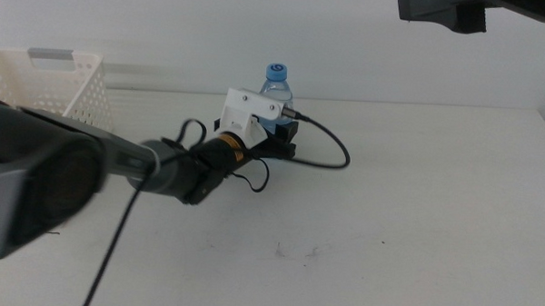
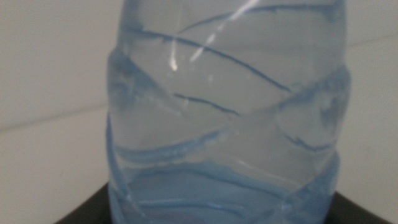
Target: Use arms to grab the bottles and put them into the dustbin to the left of the table.
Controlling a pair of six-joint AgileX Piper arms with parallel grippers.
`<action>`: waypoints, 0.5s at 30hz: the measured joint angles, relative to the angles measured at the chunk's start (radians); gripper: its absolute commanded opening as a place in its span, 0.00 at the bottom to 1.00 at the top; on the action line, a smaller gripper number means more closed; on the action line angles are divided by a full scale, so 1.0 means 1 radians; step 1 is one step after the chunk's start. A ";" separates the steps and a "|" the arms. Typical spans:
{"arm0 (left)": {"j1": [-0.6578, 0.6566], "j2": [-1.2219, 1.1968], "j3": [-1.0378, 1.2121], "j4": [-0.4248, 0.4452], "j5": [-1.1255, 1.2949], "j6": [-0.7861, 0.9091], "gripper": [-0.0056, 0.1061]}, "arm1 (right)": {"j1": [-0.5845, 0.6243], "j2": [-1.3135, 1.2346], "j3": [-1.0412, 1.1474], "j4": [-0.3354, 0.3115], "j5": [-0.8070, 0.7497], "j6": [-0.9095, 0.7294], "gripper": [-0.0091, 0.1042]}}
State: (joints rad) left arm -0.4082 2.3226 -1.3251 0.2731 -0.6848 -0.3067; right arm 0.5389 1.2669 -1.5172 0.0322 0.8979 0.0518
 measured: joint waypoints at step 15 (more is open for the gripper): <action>0.023 -0.613 0.041 -0.210 1.270 0.115 0.03 | 0.000 0.000 0.000 0.000 0.000 0.000 0.88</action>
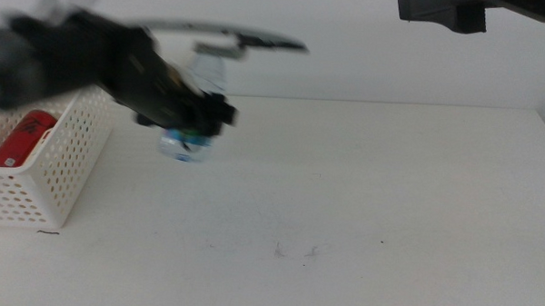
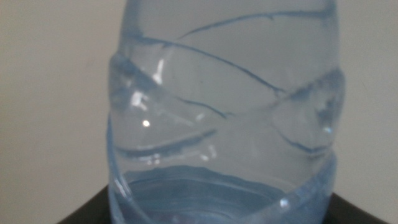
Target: Use arms to grab the bottles and put them into the dustbin to the left of the table.
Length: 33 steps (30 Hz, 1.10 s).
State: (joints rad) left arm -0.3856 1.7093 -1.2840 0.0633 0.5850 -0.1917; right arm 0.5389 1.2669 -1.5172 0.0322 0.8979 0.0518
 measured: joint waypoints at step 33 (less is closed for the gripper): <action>0.744 0.193 -0.320 -0.400 0.532 0.711 0.08 | 0.000 0.000 0.000 0.000 0.000 0.000 0.88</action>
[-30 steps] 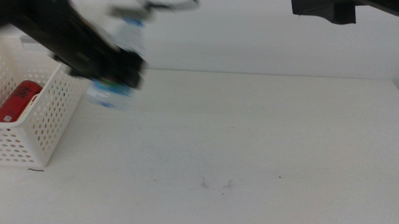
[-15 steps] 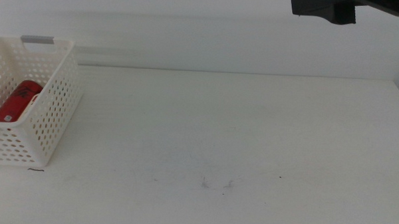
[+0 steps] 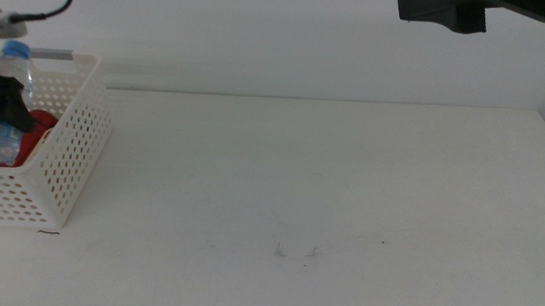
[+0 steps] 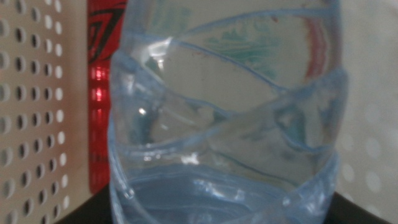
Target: Use arms to grab the bottles and put them into the dustbin to the left of the table.
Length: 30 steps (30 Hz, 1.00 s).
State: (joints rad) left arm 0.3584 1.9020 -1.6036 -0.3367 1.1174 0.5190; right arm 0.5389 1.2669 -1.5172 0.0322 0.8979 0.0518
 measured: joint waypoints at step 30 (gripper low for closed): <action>-0.356 -0.466 -0.005 -0.018 0.027 -0.175 0.89 | 0.000 0.000 0.000 0.000 0.000 0.000 0.88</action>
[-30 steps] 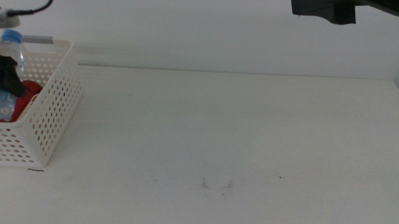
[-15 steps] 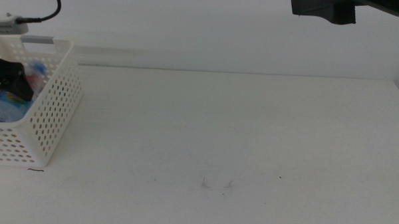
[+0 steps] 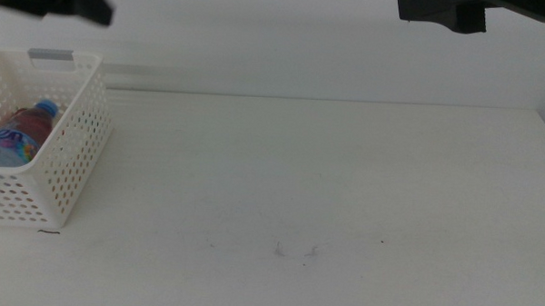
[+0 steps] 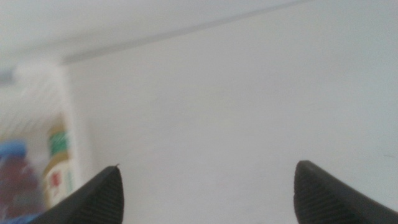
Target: Use arms to grab the bottles and put them into the dustbin to the left of the table.
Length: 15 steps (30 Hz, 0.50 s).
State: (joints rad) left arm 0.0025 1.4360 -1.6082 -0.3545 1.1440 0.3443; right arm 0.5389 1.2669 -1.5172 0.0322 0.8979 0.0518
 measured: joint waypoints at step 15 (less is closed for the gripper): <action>-0.285 -0.529 0.114 0.310 -0.086 -0.266 0.89 | 0.000 0.000 0.000 0.000 0.000 0.000 0.88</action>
State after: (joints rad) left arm -0.2821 0.9068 -1.4939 -0.0450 1.0585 0.0780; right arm 0.5389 1.2669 -1.5172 0.0322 0.8979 0.0518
